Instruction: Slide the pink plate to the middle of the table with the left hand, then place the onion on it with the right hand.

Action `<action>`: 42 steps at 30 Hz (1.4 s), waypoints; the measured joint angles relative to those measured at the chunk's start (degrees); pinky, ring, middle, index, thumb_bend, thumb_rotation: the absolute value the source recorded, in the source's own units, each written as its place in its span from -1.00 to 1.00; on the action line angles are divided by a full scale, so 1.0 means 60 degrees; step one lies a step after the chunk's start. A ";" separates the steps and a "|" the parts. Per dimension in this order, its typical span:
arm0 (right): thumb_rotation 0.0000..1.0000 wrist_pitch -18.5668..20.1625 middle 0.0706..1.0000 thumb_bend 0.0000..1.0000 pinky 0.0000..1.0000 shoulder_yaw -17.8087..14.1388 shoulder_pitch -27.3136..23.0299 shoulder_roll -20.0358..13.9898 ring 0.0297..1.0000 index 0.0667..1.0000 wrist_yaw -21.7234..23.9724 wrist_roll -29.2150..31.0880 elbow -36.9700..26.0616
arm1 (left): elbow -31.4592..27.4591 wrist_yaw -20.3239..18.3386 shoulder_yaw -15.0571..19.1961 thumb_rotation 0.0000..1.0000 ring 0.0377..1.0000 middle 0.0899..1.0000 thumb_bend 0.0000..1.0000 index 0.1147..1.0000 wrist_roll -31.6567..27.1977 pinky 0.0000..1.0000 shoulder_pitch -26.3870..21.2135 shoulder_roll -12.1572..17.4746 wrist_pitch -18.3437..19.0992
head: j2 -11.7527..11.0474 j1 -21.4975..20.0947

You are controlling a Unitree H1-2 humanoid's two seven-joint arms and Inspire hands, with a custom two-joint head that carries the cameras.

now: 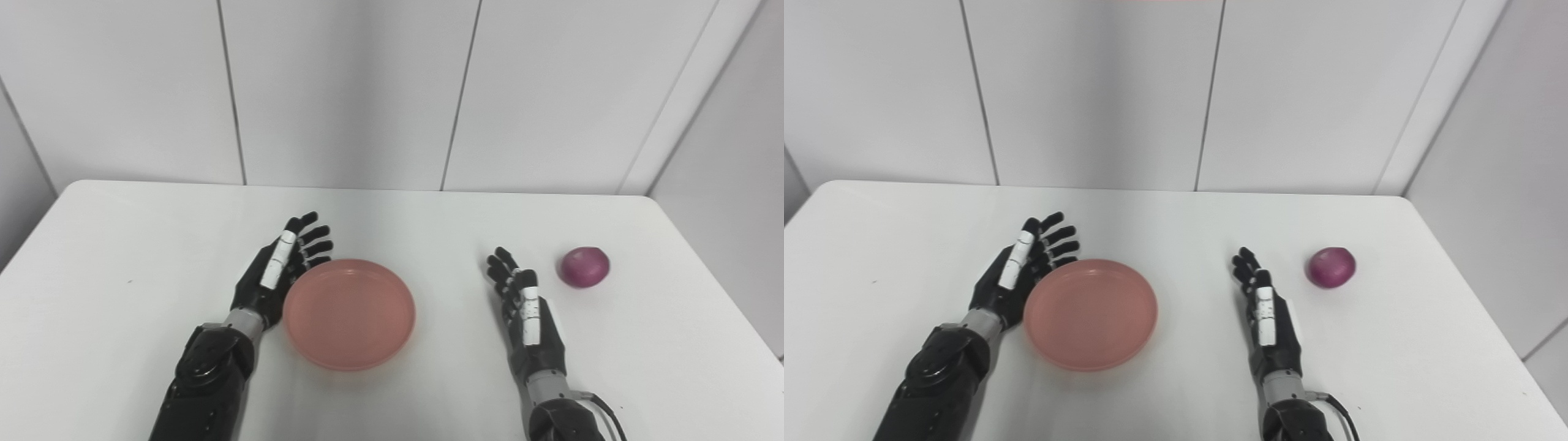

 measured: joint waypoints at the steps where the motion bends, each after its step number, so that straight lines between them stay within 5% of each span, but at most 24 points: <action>1: 0.97 -0.0017 0.78 0.84 1.00 0.0002 0.0001 0.0000 0.86 0.79 0.0001 -0.0018 -0.0012 | 0.0015 0.0000 -0.0003 0.65 0.56 0.63 0.59 0.67 0.0004 0.46 -0.0011 0.0002 -0.0015 | -0.0001 0.0000; 6: 0.80 0.0031 0.78 0.70 0.87 0.0330 0.0115 -0.0250 0.79 0.76 -0.0029 -0.0699 -0.0458 | 0.0180 -0.0022 0.0012 0.66 0.62 0.67 0.59 0.69 0.0007 0.53 -0.0124 -0.0009 -0.0165 | -0.0118 -0.0044; 12: 0.42 0.1226 0.65 0.70 0.55 0.0657 0.0284 -0.0820 0.61 0.62 -0.0012 -0.1747 -0.1730 | 0.0116 -0.0008 0.0102 0.68 0.61 0.66 0.57 0.70 0.0007 0.55 -0.0134 -0.0009 -0.0136 | -0.0249 -0.0132; 16: 0.09 0.2264 0.61 0.82 0.38 0.0737 -0.0247 -0.1715 0.56 0.56 0.0308 -0.2453 -0.2684 | 0.0184 -0.0003 0.0150 0.68 0.59 0.64 0.55 0.70 0.0007 0.52 -0.0198 -0.0008 -0.0134 | -0.0396 -0.0263; 26: -0.13 0.3609 0.64 1.00 0.32 0.1438 -0.1826 -0.4322 0.54 0.65 0.1912 -0.4270 -0.3615 | 0.0233 0.0024 0.0191 0.70 0.65 0.68 0.45 0.72 0.0007 0.58 -0.0253 -0.0040 -0.0134 | -0.0484 -0.0366; 36: -0.29 0.3587 0.73 1.00 0.40 0.2142 -0.2989 -0.6065 0.67 0.66 0.3217 -0.5746 -0.3591 | 0.0239 0.0110 0.0200 0.69 0.65 0.69 0.42 0.70 0.0007 0.55 -0.0257 -0.0045 -0.0135 | -0.0513 -0.0425; 42: -0.37 0.3301 0.68 1.00 0.22 0.3090 -0.3928 -0.7118 0.60 0.60 0.4396 -0.7323 -0.3037 | 0.0286 0.0108 0.0186 0.68 0.63 0.68 0.44 0.68 0.0007 0.54 -0.0285 -0.0016 -0.0140 | -0.0484 -0.0410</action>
